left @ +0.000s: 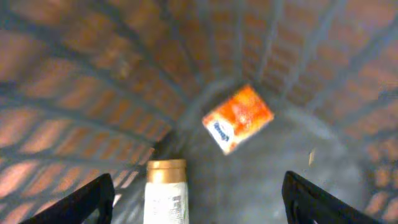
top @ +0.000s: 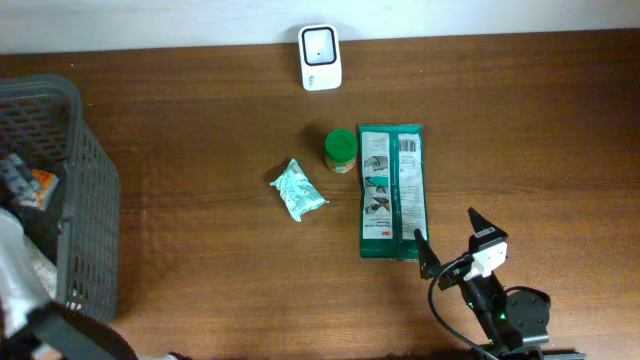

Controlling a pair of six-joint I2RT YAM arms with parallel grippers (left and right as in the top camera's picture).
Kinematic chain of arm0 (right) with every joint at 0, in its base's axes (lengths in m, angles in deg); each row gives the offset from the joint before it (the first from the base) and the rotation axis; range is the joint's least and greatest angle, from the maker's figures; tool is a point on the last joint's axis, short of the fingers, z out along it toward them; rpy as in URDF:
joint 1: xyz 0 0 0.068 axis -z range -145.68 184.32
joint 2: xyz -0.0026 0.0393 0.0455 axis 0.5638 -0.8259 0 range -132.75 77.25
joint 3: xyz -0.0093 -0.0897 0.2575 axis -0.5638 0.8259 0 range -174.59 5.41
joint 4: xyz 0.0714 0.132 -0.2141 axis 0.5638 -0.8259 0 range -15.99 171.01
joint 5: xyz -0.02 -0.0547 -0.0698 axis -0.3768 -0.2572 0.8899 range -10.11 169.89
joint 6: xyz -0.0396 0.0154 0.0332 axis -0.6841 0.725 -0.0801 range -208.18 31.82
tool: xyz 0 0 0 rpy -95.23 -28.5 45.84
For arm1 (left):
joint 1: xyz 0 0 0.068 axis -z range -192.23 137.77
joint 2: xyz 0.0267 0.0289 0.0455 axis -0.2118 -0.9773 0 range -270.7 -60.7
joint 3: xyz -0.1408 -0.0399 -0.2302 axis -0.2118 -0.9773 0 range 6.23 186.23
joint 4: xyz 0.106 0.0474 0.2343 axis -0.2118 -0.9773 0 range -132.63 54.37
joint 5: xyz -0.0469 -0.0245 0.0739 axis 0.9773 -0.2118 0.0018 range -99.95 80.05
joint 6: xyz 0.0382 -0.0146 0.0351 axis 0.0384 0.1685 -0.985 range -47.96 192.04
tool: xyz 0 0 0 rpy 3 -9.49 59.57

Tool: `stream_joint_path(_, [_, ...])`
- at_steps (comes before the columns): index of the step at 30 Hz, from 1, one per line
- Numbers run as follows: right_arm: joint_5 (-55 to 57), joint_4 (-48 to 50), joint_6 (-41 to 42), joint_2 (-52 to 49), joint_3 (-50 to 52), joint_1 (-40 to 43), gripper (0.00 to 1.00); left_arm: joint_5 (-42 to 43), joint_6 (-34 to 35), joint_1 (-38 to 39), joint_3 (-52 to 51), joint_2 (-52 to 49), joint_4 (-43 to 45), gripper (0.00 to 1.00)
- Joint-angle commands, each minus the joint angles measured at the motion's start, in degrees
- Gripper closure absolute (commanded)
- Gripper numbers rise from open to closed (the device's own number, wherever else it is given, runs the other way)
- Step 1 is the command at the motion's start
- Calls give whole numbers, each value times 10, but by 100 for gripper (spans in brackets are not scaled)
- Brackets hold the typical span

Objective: Scan the item barcode
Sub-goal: 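Reach the left gripper into the basket and grasp the orange packet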

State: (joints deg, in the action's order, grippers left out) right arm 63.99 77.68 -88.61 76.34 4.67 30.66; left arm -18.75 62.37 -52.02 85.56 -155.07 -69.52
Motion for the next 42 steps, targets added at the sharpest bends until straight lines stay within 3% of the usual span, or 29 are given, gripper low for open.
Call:
stream_joint_path(1, [0, -8, -2, 4, 0, 3, 2, 35, -108, -1, -8, -66, 16, 21])
stream_joint_path(7, [0, -8, -2, 4, 0, 3, 2, 103, -181, -1, -8, -121, 58, 28])
stream_joint_path(11, [0, -8, -2, 4, 0, 3, 2, 106, -198, -1, -8, -147, 96, 29])
stream_joint_path(16, [0, -8, -2, 4, 0, 3, 2, 112, -280, 0, -8, -182, 109, 37])
stream_joint_path(21, [0, -8, -2, 4, 0, 3, 2, 115, -284, 1, -8, -209, 160, 37])
stream_joint_path(32, [0, -8, -2, 4, 0, 3, 2, 116, -286, 10, -8, -251, 180, 54])
stream_joint_path(34, [0, -8, -2, 4, 0, 3, 2, 116, -286, 10, -8, -252, 180, 63])
stream_joint_path(35, [0, -8, -2, 4, 0, 3, 2, 116, -286, 10, -8, -252, 180, 74])
stream_joint_path(39, [0, -8, -2, 4, 0, 3, 2, 116, -286, 11, -7, -252, 180, 99])
stream_joint_path(42, [0, -8, -2, 4, 0, 3, 2, 116, -285, 11, -7, -243, 179, 100])
